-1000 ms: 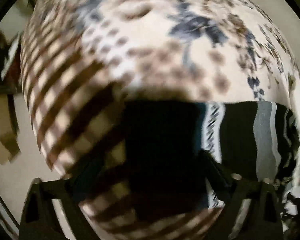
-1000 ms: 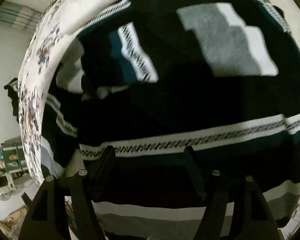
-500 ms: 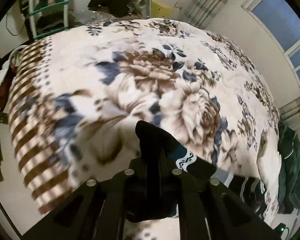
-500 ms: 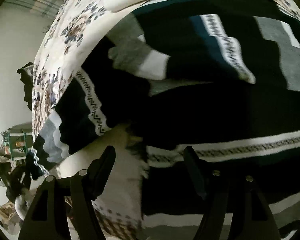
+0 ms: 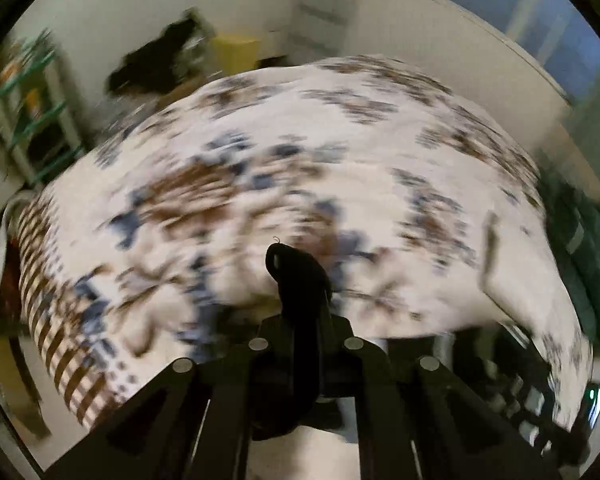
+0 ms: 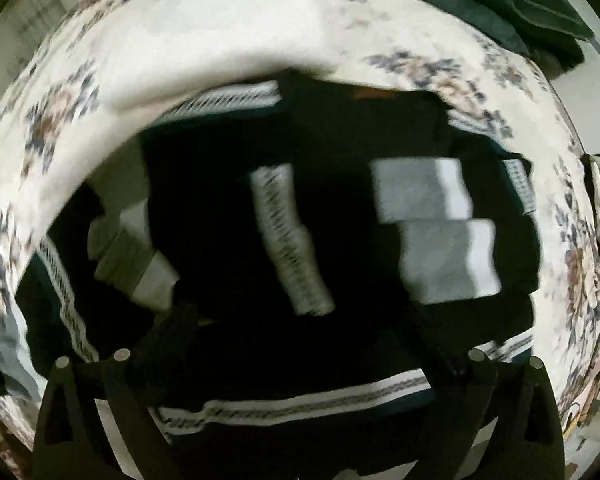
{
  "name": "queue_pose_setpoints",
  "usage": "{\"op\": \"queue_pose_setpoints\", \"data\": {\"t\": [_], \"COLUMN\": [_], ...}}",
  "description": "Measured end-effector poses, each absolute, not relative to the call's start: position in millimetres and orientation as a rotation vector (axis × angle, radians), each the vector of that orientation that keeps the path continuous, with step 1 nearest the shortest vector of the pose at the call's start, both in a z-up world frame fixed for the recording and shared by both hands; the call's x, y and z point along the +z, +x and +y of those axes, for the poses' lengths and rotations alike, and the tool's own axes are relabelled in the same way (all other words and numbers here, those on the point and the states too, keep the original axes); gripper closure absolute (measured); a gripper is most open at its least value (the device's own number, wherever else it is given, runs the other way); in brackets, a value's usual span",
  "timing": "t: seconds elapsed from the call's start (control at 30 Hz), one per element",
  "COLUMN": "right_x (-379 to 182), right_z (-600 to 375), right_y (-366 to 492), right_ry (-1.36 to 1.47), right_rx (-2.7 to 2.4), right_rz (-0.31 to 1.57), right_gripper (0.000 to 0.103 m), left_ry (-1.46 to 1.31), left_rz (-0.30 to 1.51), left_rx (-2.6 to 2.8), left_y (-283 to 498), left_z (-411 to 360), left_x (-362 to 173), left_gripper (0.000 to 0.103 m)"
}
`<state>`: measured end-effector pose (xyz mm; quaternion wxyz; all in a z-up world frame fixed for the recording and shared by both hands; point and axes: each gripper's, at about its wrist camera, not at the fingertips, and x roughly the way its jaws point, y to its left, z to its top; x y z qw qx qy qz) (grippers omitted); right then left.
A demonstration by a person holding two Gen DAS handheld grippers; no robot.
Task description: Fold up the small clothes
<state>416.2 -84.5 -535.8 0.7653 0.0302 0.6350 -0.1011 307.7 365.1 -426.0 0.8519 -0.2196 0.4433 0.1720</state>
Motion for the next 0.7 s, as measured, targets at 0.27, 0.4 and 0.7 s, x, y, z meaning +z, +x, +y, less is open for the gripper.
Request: {"op": "queue_pose_setpoints", "data": {"t": [0.27, 0.4, 0.7], "right_x": [-523, -523, -524], "right_z": [-254, -353, -528], "right_y": [396, 373, 342], "right_ry": [0.336, 0.377, 0.47], "right_rx": [-0.322, -0.39, -0.406], "right_rz": [1.381, 1.408, 1.463], "right_gripper": [0.001, 0.001, 0.001], "left_ry": [-0.316, -0.272, -0.112], "left_rz": [0.98, 1.046, 1.201], "left_rx": [-0.035, -0.2, -0.285], "left_y": [381, 402, 419], "left_z": [121, -18, -256], "left_x": [-393, -410, -492], "left_gripper": [0.097, 0.097, 0.092]}}
